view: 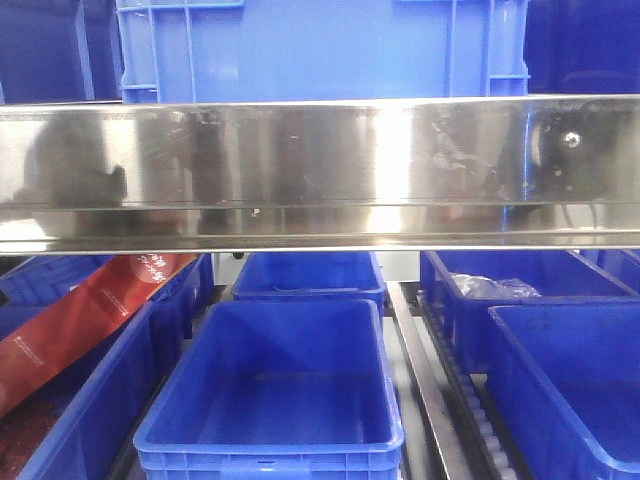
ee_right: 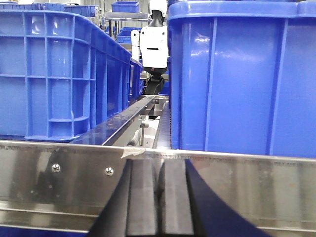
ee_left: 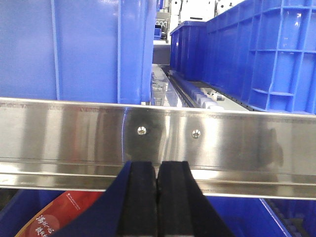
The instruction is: Place valve from conveyor to right shelf box
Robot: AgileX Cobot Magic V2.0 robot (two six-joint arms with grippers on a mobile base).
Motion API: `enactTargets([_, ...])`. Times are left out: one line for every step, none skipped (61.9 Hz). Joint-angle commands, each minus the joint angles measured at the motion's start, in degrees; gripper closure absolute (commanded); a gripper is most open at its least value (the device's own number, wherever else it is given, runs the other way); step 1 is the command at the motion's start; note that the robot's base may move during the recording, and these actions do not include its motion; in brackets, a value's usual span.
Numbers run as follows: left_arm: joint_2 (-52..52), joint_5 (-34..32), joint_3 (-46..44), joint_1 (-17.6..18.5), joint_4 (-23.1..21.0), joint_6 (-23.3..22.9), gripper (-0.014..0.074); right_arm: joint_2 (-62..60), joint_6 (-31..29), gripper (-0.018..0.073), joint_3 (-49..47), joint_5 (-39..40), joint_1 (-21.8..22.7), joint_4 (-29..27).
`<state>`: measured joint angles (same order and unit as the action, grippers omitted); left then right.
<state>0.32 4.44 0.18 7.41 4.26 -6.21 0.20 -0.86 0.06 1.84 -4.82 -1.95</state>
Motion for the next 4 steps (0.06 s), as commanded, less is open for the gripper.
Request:
enactTargets([-0.3,-0.8,-0.2,0.0,-0.1,-0.4,0.0708,-0.2,-0.1,0.0728,-0.1,1.2,0.4,-0.2])
enactTargets([-0.3,-0.8,-0.2,0.0,-0.1,-0.4,0.0708,-0.2,-0.1,0.0728,-0.1,1.2,0.4,-0.2])
enactTargets([-0.3,-0.8,-0.2,0.0,-0.1,-0.4,0.0708,-0.2,-0.1,0.0728,-0.1,1.2,0.4,-0.2])
enactTargets([-0.3,-0.8,-0.2,0.0,-0.1,-0.4,0.0708,-0.2,-0.1,0.0728,-0.1,1.2,0.4,-0.2])
